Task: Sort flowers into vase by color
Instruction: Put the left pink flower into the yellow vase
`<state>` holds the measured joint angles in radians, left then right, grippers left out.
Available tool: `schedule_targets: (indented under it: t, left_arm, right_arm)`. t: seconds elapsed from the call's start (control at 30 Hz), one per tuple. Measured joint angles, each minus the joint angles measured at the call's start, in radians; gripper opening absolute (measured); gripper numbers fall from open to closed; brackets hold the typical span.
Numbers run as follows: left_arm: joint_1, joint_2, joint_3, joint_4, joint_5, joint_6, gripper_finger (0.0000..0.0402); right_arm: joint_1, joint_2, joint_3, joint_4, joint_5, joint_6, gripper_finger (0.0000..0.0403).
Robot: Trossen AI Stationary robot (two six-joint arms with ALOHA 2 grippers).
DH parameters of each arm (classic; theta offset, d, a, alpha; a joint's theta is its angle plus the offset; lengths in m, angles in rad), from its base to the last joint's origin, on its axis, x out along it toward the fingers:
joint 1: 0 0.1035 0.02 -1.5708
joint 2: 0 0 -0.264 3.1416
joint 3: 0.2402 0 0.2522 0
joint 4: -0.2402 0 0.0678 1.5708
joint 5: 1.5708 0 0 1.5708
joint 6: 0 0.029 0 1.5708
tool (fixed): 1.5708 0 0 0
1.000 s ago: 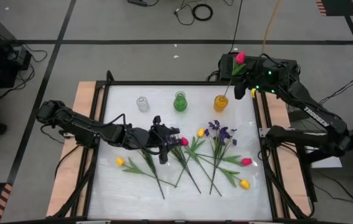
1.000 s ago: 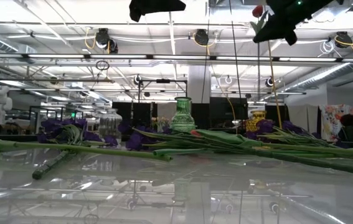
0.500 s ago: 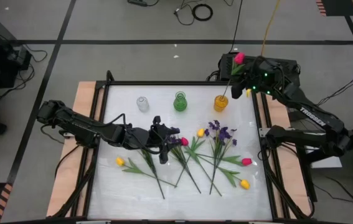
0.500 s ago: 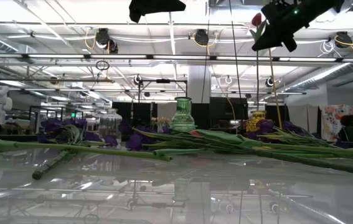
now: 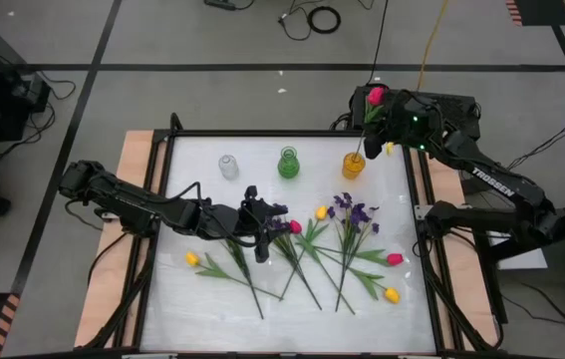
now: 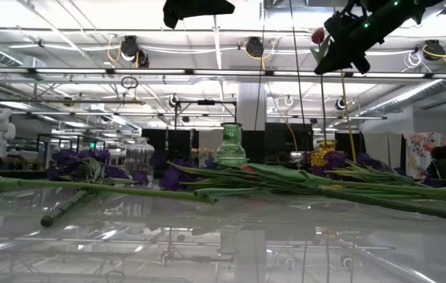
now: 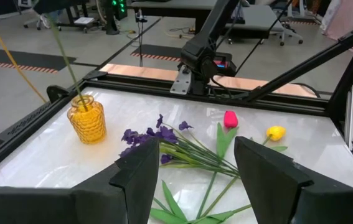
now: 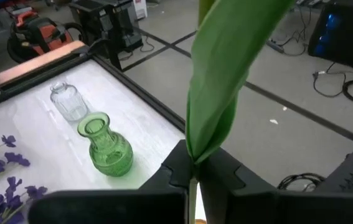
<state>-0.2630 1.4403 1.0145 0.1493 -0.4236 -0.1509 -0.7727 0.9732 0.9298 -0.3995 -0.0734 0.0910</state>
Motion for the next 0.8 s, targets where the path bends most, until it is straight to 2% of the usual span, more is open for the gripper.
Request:
schedule_targets:
  t: [0.27, 0.43, 0.63, 0.8]
  left_arm:
    - [0.000, 0.000, 0.000, -0.001, 0.000, 0.001, 0.0216]
    - [0.000, 0.000, 0.000, -0.001, 0.000, 0.001, 0.0216]
    - [0.000, 0.000, 0.000, -0.002, 0.000, 0.001, 0.0216]
    - [0.000, 0.000, 0.000, -0.005, 0.000, 0.004, 0.0216]
  right_arm:
    - [0.000, 0.090, -0.001, -0.038, 0.088, 0.003, 0.0013]
    - [0.000, 0.144, -0.001, -0.033, 0.102, 0.044, 0.0037]
    - [0.000, 0.178, -0.001, -0.041, 0.104, 0.090, 0.0097]
    - [0.000, 0.135, -0.001, -0.113, 0.105, 0.092, 0.0166]
